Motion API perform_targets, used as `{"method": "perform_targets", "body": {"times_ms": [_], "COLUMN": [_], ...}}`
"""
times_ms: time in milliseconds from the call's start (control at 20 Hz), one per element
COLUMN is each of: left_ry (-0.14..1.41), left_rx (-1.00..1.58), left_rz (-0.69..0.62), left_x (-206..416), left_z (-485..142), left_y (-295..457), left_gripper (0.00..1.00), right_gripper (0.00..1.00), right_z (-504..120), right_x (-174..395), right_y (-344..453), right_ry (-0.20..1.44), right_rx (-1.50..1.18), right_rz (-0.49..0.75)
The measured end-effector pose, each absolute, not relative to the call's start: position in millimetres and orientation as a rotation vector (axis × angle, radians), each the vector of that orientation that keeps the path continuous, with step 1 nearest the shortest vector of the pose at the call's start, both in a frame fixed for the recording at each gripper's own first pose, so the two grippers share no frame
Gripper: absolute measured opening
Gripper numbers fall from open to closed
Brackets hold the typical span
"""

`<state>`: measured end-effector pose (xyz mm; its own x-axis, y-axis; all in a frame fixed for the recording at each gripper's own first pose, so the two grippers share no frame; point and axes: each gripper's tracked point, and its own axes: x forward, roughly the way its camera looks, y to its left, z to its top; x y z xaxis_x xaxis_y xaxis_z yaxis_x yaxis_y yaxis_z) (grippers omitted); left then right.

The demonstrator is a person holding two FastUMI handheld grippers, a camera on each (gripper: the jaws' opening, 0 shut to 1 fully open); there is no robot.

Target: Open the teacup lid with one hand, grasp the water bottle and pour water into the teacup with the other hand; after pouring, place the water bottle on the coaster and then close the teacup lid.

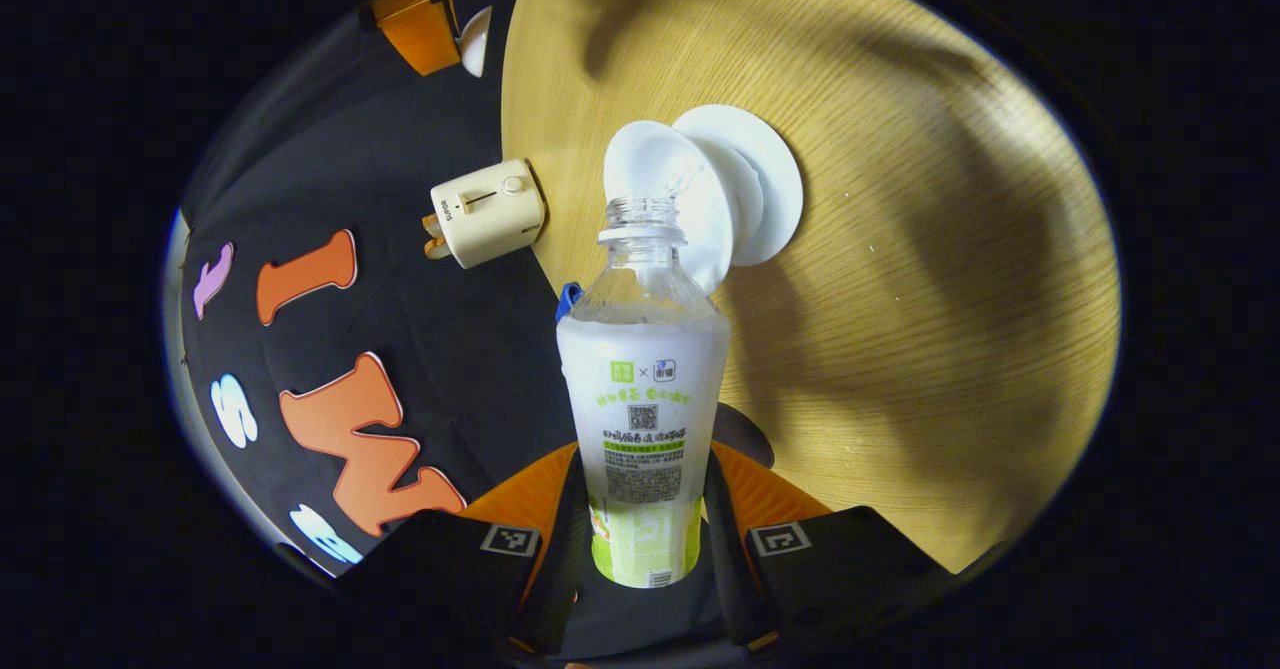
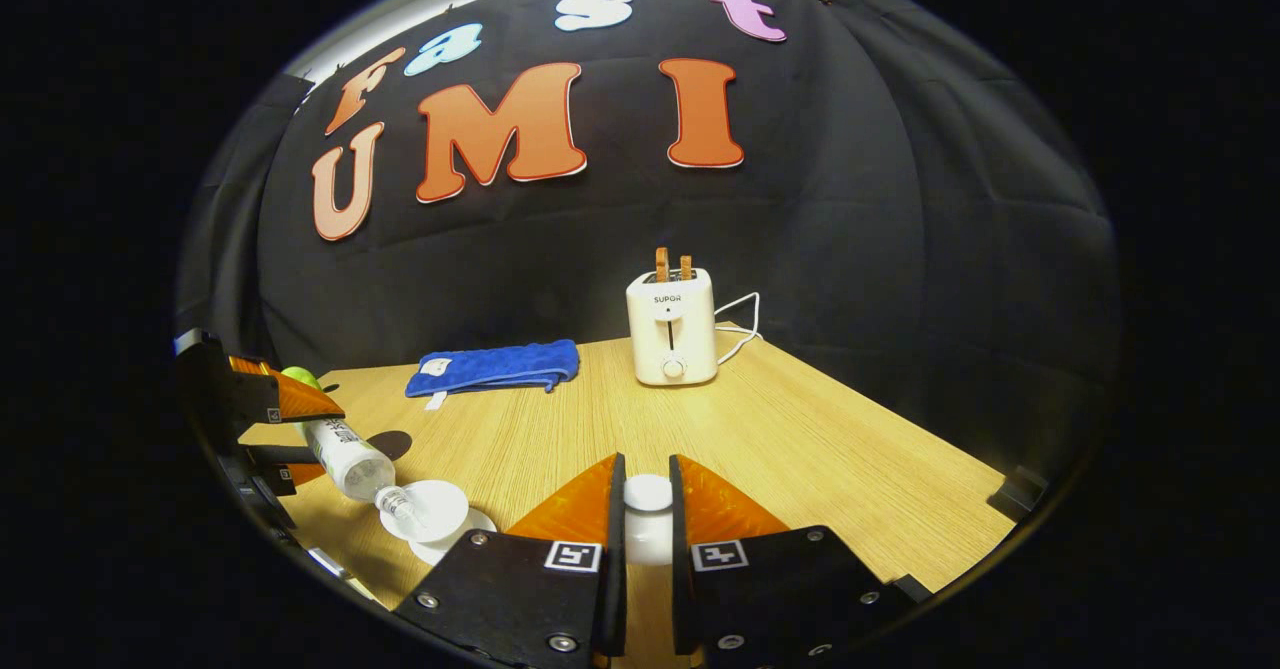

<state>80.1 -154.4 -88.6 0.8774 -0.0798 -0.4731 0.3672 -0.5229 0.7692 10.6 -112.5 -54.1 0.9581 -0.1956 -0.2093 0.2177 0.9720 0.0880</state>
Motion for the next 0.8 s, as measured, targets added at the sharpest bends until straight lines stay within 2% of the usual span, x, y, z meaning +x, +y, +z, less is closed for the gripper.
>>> {"method": "perform_targets", "body": {"times_ms": [100, 150, 200, 250, 450, 550, 600, 800], "left_ry": [0.208, 0.206, 0.204, 0.198, 0.208, 0.223, 0.232, 0.270], "left_rx": [2.071, 2.082, 2.094, 2.110, 2.081, 2.028, 1.992, 1.816], "left_rz": [-0.559, -0.557, -0.556, -0.551, -0.575, -0.585, -0.588, -0.585], "left_x": [82.8, 83.6, 84.1, 84.2, 79.9, 81.3, 81.6, 80.0], "left_z": [-85.7, -84.4, -83.9, -81.8, -85.0, -89.5, -92.0, -103.4], "left_y": [-153.6, -153.3, -152.8, -153.8, -156.2, -155.7, -155.5, -151.3], "left_gripper": [0.65, 0.58, 0.65, 0.62, 0.65, 0.58, 0.62, 0.64], "right_gripper": [0.18, 0.18, 0.18, 0.18, 0.18, 0.18, 0.18, 0.18], "right_z": [-54.5, -54.4, -54.2, -54.9, -54.7, -55.3, -55.6, -57.9], "right_x": [11.0, 10.6, 10.3, 9.7, 10.4, 10.6, 11.2, 11.5], "right_y": [-113.9, -114.5, -114.6, -114.7, -114.6, -114.6, -115.6, -118.6], "right_ry": [0.203, 0.203, 0.203, 0.204, 0.205, 0.207, 0.208, 0.214], "right_rx": [0.112, 0.113, 0.113, 0.114, 0.117, 0.118, 0.120, 0.128], "right_rz": [-0.211, -0.212, -0.212, -0.211, -0.209, -0.208, -0.208, -0.213]}}
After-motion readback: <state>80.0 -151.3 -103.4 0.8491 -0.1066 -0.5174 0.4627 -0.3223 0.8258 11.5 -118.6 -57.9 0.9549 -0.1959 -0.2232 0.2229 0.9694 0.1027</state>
